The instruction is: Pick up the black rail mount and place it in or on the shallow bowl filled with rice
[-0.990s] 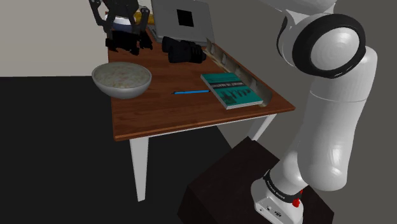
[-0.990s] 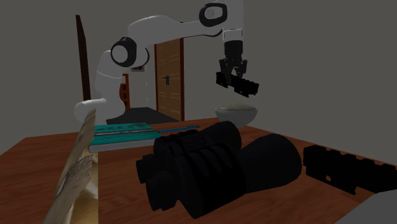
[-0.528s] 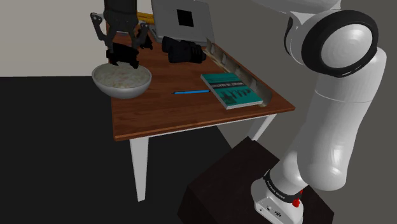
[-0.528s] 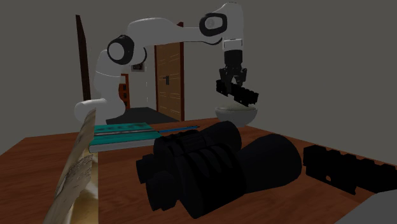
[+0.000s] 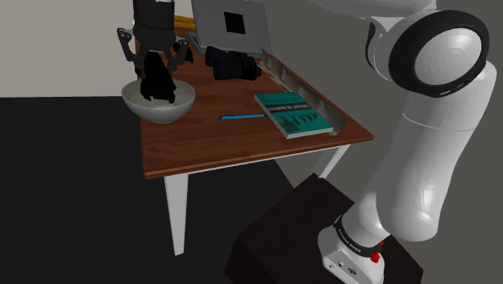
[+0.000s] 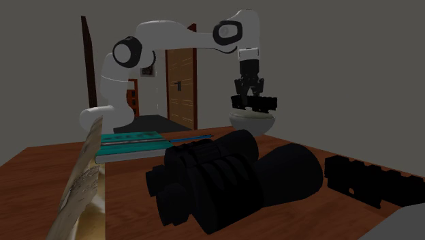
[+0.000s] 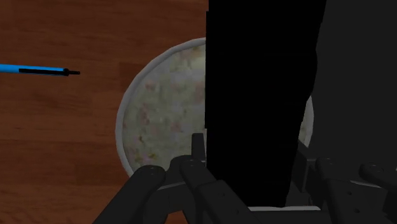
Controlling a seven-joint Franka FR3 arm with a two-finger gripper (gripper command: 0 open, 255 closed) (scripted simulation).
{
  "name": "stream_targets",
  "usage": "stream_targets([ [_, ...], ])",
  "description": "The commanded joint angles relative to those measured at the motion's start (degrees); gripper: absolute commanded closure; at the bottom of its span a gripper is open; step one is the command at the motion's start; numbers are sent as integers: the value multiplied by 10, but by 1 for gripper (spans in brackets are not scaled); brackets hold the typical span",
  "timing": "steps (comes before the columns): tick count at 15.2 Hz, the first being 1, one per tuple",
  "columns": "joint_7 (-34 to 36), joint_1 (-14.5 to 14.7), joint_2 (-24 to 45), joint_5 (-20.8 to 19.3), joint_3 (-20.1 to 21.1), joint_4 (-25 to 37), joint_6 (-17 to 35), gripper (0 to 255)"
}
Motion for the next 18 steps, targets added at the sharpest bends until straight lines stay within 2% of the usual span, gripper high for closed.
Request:
stream_targets([
  [1,0,-1,3,0,0,-5,2,255],
  [4,0,-1,3,0,0,-5,2,255],
  [5,0,-1,0,1,0,-8,3,0],
  [10,0,-1,3,0,0,-5,2,0],
  [14,1,9,25,-7,1,102,-83,0],
  [18,1,9,25,-7,1,102,-83,0],
])
